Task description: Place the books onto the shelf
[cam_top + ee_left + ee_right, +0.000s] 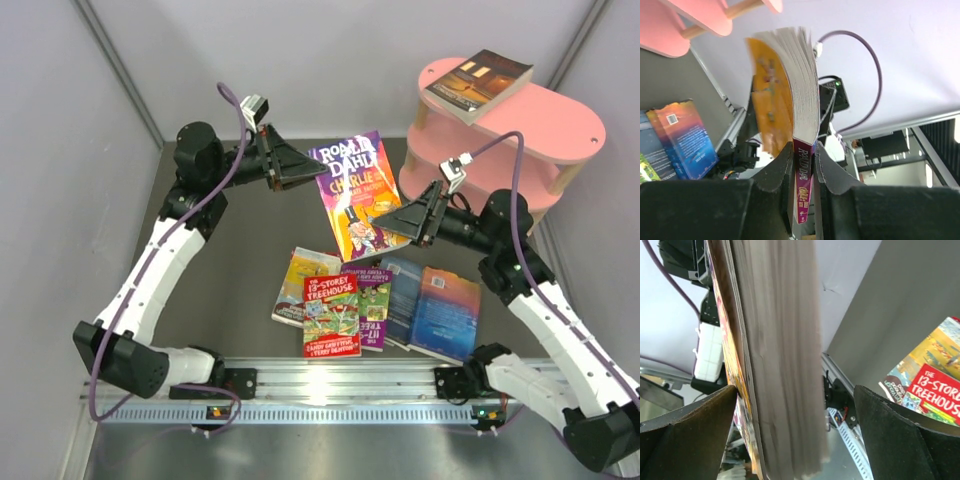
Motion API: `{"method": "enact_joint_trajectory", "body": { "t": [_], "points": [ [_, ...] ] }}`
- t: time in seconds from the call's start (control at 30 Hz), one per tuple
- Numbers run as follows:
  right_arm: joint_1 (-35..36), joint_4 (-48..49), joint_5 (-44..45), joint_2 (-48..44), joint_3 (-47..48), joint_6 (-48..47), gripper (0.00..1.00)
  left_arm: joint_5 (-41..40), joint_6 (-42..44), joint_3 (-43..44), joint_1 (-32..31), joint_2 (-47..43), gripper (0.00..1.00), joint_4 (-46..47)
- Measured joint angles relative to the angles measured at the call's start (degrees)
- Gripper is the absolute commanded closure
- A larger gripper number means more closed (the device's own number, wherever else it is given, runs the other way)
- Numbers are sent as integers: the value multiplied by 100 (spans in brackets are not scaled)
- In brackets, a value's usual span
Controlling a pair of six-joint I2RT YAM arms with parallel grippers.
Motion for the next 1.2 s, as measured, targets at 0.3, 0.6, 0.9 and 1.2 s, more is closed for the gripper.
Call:
{"method": "enact_joint_trajectory", "body": {
  "t": [0.3,0.6,0.9,1.2],
  "points": [
    [4,1021,-269,417,-50,446,24,518,-586,-151,2,61,100,798],
    [22,1838,-763,494,-44,909,100,796,-125,-144,66,229,100,391],
    [48,1360,-1486,1257,1084,540,100,837,769,485,144,835,100,-1045],
    [96,-267,-1528,1615,2155,-678,100,1036,1690,2083,-87,1952,61,-2492]
  ]
}}
